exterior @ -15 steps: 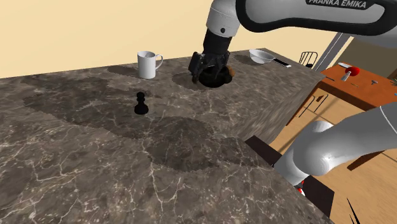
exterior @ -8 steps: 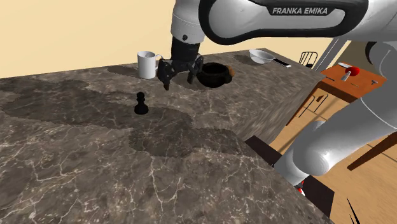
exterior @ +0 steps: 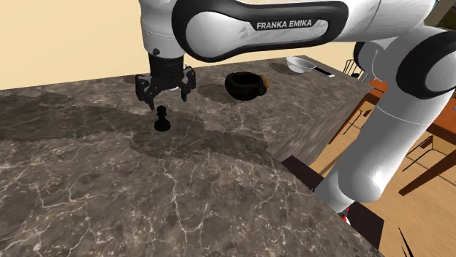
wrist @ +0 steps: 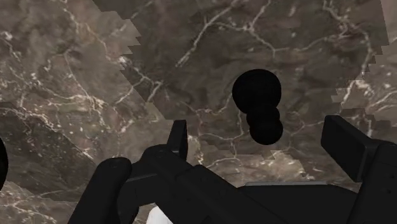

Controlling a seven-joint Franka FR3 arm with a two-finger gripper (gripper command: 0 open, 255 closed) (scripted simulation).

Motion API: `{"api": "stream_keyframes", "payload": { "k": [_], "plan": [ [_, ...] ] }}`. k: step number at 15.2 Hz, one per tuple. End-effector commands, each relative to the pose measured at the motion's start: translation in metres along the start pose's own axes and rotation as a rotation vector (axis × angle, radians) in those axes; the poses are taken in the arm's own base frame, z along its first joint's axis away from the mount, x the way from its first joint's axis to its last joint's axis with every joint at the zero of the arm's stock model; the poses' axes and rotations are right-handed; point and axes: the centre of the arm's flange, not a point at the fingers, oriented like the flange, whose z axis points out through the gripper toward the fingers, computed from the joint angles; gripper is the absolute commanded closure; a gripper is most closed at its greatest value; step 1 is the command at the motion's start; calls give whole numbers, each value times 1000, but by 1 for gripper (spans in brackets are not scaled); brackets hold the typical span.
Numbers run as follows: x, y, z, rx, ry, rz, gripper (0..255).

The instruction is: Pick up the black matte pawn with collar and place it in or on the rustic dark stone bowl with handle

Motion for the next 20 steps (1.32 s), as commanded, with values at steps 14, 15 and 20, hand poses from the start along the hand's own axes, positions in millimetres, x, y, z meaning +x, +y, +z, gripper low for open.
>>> {"api": "stream_keyframes", "payload": {
  "k": [14, 15, 20],
  "plan": [
    [7, -19, 43, -10, 8, 11, 0],
    [7, -19, 43, -10, 8, 11, 0],
    [7, -19, 43, -10, 8, 11, 255]
  ]
}}
